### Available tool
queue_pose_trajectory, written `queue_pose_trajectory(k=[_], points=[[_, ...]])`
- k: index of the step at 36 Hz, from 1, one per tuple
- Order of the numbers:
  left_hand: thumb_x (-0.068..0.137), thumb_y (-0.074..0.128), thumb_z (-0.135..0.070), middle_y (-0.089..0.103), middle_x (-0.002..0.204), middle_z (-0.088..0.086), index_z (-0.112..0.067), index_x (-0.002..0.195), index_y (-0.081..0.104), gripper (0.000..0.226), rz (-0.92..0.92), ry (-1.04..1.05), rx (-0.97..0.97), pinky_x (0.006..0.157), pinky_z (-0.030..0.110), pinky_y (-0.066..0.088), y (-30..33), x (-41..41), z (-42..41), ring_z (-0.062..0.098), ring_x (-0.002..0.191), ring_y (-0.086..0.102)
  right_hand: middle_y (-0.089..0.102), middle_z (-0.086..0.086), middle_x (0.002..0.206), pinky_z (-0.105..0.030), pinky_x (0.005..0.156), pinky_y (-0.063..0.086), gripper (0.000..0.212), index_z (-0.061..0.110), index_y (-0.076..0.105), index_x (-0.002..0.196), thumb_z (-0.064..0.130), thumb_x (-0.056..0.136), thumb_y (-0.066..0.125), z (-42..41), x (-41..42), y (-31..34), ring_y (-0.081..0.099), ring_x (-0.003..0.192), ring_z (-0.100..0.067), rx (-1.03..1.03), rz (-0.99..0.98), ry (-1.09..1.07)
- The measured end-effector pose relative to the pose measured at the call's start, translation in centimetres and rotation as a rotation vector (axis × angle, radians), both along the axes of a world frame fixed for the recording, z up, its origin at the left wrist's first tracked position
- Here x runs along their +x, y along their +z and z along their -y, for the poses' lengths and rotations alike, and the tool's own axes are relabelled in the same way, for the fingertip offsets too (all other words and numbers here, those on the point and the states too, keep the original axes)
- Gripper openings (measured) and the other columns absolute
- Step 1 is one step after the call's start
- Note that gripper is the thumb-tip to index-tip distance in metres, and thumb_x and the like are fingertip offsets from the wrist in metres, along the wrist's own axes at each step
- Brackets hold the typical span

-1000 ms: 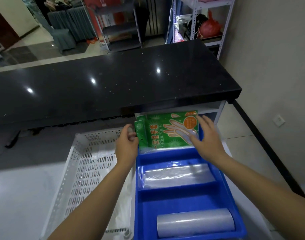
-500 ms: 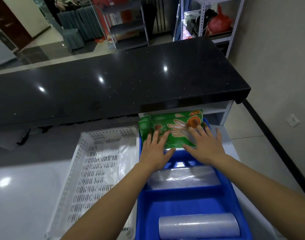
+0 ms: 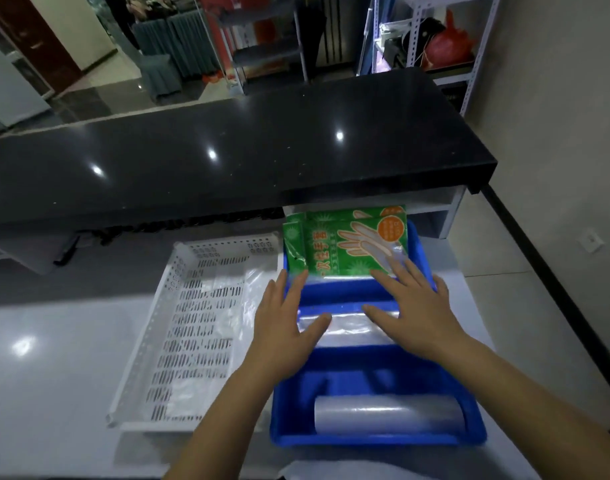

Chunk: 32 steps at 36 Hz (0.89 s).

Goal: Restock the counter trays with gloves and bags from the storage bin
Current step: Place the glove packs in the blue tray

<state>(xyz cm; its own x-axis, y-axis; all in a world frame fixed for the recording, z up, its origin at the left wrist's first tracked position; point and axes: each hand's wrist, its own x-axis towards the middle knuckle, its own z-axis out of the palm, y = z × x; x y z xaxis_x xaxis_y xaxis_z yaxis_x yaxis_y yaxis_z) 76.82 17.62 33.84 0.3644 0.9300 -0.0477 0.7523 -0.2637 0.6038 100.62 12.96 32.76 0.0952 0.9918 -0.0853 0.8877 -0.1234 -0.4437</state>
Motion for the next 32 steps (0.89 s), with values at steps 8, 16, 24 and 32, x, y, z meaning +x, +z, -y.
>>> queue_pose_trajectory(k=[8,16,24,32], points=[[0.081,0.043,-0.069,0.005,0.166,-0.003,-0.040,0.154,0.019,0.082,-0.287,0.110,0.017,0.121,0.040,0.002,0.3,-6.5,10.7,0.022,0.153,-0.007,0.005,0.019,0.164,-0.048,0.122,-0.003,0.070,0.048,0.029,0.149,0.076,0.085,0.032,4.8,-8.4,2.8,-0.010,0.151,-0.007,-0.053,-0.177,0.254],[0.080,0.040,-0.070,0.008,0.166,0.001,-0.044,0.152,0.015,0.080,-0.391,0.400,-0.153,0.122,0.049,0.009,-0.5,-12.3,20.3,0.027,0.153,0.001,0.008,0.024,0.161,-0.048,0.121,0.003,0.067,0.054,0.036,0.142,0.077,0.079,0.040,9.2,-15.5,1.9,-0.007,0.149,-0.001,-0.234,-0.330,0.494],[0.087,0.041,-0.072,-0.018,0.163,-0.013,-0.052,0.151,-0.007,0.082,-0.438,0.632,-0.294,0.120,0.040,-0.007,-0.8,-19.5,28.4,0.012,0.148,-0.020,0.002,0.026,0.160,-0.046,0.122,0.002,0.072,0.061,0.025,0.142,0.086,0.075,0.025,11.2,-21.5,2.6,-0.012,0.147,0.001,-0.278,-0.233,0.783],[0.087,0.047,-0.069,-0.016,0.165,-0.010,-0.051,0.151,-0.009,0.087,-0.325,0.677,-0.373,0.122,0.046,-0.003,-1.2,-27.3,34.1,0.017,0.150,-0.019,0.003,0.022,0.163,-0.050,0.121,0.003,0.069,0.056,0.020,0.148,0.079,0.084,0.035,17.0,-30.7,2.6,-0.007,0.150,-0.004,-0.308,-0.121,0.831]])
